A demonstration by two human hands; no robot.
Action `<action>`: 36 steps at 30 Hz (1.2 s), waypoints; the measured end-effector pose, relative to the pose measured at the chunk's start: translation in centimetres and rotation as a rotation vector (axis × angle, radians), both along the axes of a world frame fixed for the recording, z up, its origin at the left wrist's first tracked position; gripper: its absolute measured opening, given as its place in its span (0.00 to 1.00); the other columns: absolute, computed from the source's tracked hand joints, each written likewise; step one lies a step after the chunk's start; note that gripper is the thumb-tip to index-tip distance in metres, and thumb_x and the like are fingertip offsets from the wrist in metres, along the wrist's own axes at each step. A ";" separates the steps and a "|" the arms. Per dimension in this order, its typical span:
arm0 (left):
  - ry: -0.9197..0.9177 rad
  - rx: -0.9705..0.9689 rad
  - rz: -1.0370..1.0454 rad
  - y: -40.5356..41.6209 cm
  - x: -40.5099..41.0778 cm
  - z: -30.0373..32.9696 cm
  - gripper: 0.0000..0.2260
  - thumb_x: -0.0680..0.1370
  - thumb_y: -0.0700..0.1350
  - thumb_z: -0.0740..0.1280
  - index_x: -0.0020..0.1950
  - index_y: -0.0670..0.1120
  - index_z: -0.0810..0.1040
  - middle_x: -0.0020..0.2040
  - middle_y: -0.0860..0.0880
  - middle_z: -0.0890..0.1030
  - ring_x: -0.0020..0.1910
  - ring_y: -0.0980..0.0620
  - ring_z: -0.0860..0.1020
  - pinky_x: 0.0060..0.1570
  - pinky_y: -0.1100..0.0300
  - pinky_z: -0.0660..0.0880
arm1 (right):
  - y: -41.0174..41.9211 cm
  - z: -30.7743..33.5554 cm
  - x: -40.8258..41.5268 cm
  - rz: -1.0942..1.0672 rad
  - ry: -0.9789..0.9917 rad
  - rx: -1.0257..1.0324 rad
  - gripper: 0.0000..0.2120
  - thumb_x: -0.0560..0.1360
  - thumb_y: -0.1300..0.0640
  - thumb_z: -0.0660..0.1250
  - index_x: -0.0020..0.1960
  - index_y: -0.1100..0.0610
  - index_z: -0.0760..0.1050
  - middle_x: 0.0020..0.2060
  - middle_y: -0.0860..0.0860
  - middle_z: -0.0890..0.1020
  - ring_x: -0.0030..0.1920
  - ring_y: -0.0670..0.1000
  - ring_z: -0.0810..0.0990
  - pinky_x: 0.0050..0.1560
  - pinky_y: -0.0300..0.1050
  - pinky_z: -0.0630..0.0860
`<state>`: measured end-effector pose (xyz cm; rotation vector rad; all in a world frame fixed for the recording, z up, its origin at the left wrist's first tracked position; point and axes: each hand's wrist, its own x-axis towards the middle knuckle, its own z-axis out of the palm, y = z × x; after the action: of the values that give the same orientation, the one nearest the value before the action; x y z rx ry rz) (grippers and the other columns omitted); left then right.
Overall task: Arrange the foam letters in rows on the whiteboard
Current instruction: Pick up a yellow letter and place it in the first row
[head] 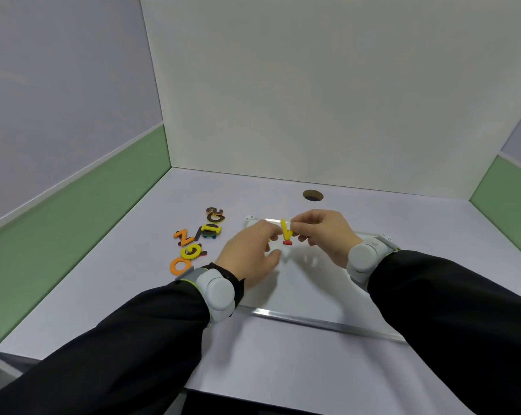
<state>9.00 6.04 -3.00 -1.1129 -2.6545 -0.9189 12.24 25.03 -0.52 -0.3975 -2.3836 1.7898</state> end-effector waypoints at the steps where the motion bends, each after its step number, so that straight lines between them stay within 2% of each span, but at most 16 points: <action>1: -0.023 -0.013 -0.022 0.7 0.4 -0.2 0.17 0.77 0.47 0.66 0.65 0.53 0.72 0.56 0.58 0.74 0.47 0.56 0.77 0.50 0.56 0.76 | 0.7 -0.2 0.3 -0.016 0.000 0.019 0.06 0.72 0.63 0.72 0.48 0.62 0.83 0.38 0.55 0.85 0.34 0.48 0.80 0.36 0.40 0.72; 4: -0.079 -0.073 -0.045 2.5 1.2 -0.4 0.22 0.78 0.47 0.65 0.72 0.51 0.68 0.61 0.53 0.73 0.53 0.53 0.76 0.53 0.54 0.75 | 2.3 -0.5 0.8 -0.060 0.001 0.041 0.04 0.72 0.62 0.72 0.46 0.61 0.83 0.39 0.56 0.86 0.35 0.48 0.80 0.36 0.39 0.72; 8: -0.065 -0.198 -0.050 5.1 1.8 -0.7 0.21 0.78 0.47 0.63 0.72 0.49 0.68 0.55 0.49 0.73 0.56 0.49 0.74 0.52 0.52 0.75 | 4.2 -1.0 1.6 -0.079 -0.004 0.104 0.04 0.72 0.63 0.72 0.46 0.61 0.84 0.38 0.56 0.86 0.33 0.46 0.80 0.32 0.34 0.72; 12: -0.092 -0.316 0.005 7.1 2.5 -1.1 0.20 0.80 0.48 0.59 0.72 0.48 0.66 0.56 0.47 0.74 0.55 0.45 0.75 0.52 0.50 0.75 | 5.4 -1.5 1.9 -0.098 -0.030 0.193 0.04 0.71 0.61 0.74 0.45 0.60 0.84 0.37 0.54 0.87 0.33 0.46 0.81 0.29 0.36 0.73; 16: -0.015 -0.362 0.067 8.3 3.2 -1.7 0.16 0.80 0.47 0.56 0.67 0.46 0.69 0.51 0.47 0.75 0.49 0.44 0.77 0.45 0.52 0.75 | 6.2 -2.2 1.5 -0.109 -0.037 0.273 0.04 0.70 0.60 0.75 0.44 0.60 0.83 0.36 0.54 0.86 0.32 0.48 0.80 0.36 0.43 0.80; 19: 0.049 -0.379 0.090 8.4 3.5 -1.9 0.15 0.81 0.48 0.55 0.65 0.46 0.70 0.49 0.47 0.75 0.47 0.44 0.77 0.38 0.55 0.68 | 6.0 -2.5 1.0 -0.105 -0.024 0.314 0.04 0.70 0.59 0.75 0.43 0.58 0.83 0.36 0.53 0.86 0.32 0.47 0.81 0.42 0.44 0.81; 26: 0.090 -0.396 0.145 8.7 3.7 -2.5 0.20 0.81 0.50 0.53 0.71 0.46 0.66 0.52 0.46 0.76 0.49 0.44 0.77 0.39 0.55 0.66 | 6.0 -3.1 -0.7 -0.111 -0.027 0.369 0.02 0.70 0.58 0.75 0.41 0.55 0.83 0.37 0.51 0.85 0.37 0.50 0.82 0.48 0.48 0.82; 31: 0.053 -0.385 0.182 9.2 3.5 -2.6 0.22 0.81 0.51 0.53 0.74 0.46 0.64 0.53 0.46 0.77 0.50 0.44 0.77 0.40 0.55 0.67 | 5.8 -3.1 -1.5 -0.096 -0.043 0.401 0.03 0.70 0.57 0.75 0.43 0.56 0.83 0.38 0.50 0.85 0.42 0.51 0.84 0.51 0.48 0.81; 36: 0.056 -0.385 0.200 9.3 3.5 -2.7 0.23 0.80 0.52 0.53 0.75 0.45 0.64 0.53 0.46 0.77 0.50 0.44 0.78 0.40 0.55 0.68 | 5.7 -3.3 -1.9 -0.078 -0.053 0.443 0.04 0.71 0.56 0.75 0.44 0.56 0.84 0.39 0.50 0.85 0.42 0.50 0.83 0.50 0.46 0.81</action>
<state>12.46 15.35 -5.73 -0.8926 -2.9021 -0.3453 10.31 30.73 -3.83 -0.4736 -2.6591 1.1822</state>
